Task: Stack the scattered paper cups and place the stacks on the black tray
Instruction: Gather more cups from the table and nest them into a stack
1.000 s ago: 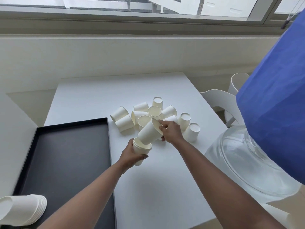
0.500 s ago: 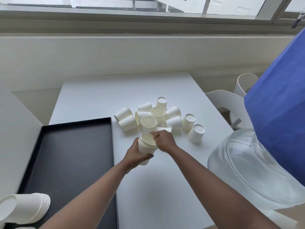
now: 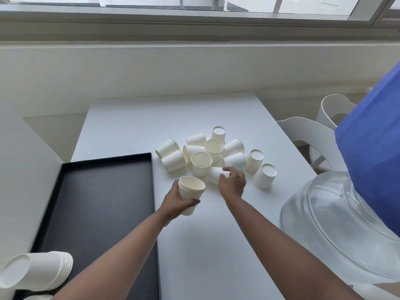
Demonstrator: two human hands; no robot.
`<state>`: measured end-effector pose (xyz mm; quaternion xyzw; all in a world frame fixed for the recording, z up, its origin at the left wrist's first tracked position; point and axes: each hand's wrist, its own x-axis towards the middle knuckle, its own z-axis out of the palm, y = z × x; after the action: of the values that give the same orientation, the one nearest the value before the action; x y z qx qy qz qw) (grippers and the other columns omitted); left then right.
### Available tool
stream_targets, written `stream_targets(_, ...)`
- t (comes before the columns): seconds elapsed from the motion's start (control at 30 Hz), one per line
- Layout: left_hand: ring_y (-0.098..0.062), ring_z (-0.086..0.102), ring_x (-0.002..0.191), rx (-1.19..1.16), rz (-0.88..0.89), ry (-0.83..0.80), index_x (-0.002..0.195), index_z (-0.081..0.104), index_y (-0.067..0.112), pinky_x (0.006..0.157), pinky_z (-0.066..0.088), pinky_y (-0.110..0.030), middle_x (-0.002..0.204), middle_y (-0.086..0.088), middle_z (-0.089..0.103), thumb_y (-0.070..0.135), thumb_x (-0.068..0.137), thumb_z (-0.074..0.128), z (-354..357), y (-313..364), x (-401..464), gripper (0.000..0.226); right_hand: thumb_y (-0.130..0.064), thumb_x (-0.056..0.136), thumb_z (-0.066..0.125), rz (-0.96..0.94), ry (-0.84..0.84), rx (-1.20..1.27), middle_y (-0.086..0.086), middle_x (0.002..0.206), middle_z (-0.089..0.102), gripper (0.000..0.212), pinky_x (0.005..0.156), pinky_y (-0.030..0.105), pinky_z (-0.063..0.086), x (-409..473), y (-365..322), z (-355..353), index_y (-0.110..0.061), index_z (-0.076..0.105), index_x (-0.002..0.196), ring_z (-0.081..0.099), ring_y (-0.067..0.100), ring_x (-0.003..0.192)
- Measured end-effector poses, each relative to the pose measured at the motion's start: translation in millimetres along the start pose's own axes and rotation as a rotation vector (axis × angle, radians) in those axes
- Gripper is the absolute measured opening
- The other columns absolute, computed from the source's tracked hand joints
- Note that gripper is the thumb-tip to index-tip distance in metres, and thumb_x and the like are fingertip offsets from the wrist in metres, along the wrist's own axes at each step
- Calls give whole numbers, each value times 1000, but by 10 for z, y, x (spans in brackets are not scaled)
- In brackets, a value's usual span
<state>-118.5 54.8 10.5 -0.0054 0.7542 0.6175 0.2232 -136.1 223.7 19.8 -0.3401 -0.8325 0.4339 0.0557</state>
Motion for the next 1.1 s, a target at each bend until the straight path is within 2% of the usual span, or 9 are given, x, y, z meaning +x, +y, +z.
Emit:
stream_targets(0.13,-14,56,94,17,-30,21,116,41,32,64,46,-22,108,4,57,25,59,79,-84,-52,10,69,-24,89,54,238,-98,-54,13,138,43,52,100,39,41,221,61,-38,-6,33,133,33,33,128)
stream_targets(0.37,-17,56,97,56,-63,12,116,41,31,67,46,-22,109,3,57,20,65,80,-161,-140,17,66,-12,87,56,266,-200,6,16,127,54,48,81,32,46,302,172,59,-7,35,130,52,32,114)
stream_targets(0.47,-20,56,101,67,-69,22,117,41,30,69,47,-23,110,1,57,19,65,81,-195,-143,27,66,-7,88,52,268,-173,8,15,125,54,40,78,30,45,283,221,92,-8,41,127,53,32,113)
stream_targets(0.6,-21,55,102,76,-72,36,121,41,26,68,47,-23,112,0,57,13,71,79,-221,-152,62,64,-2,85,44,262,-113,0,17,124,56,40,86,38,50,287,265,63,-5,46,125,54,35,112)
stream_targets(0.7,-20,55,100,75,-73,41,121,41,26,66,46,-22,111,0,57,13,71,79,-220,-147,83,64,-2,88,41,248,27,40,16,128,54,41,94,40,47,300,247,-12,-8,46,128,51,35,116)
stream_targets(0.8,-22,56,102,59,-71,42,119,41,28,69,48,-24,114,-2,57,16,68,80,-208,-143,95,65,-5,95,39,126,228,40,17,128,52,33,93,38,39,272,147,-74,-6,47,126,50,35,117)
stream_targets(0.9,-21,56,101,65,-60,61,117,41,29,66,47,-23,113,0,57,17,69,79,-192,-136,105,63,-4,94,41,-115,325,115,22,113,57,27,82,33,37,197,-24,-92,2,56,116,53,35,105)
stream_targets(1.0,-19,56,98,62,-58,83,115,41,31,62,45,-22,110,2,57,19,70,79,-170,-117,103,60,1,92,47,-502,208,207,23,97,63,20,74,24,36,50,-196,-89,6,64,103,58,33,93)
stream_targets(1.1,-19,57,97,50,-56,99,114,41,31,61,46,-23,109,1,58,28,62,79,-150,-89,81,65,9,88,50,-803,27,180,22,89,63,24,73,16,39,-108,-296,-52,4,66,106,57,23,85)
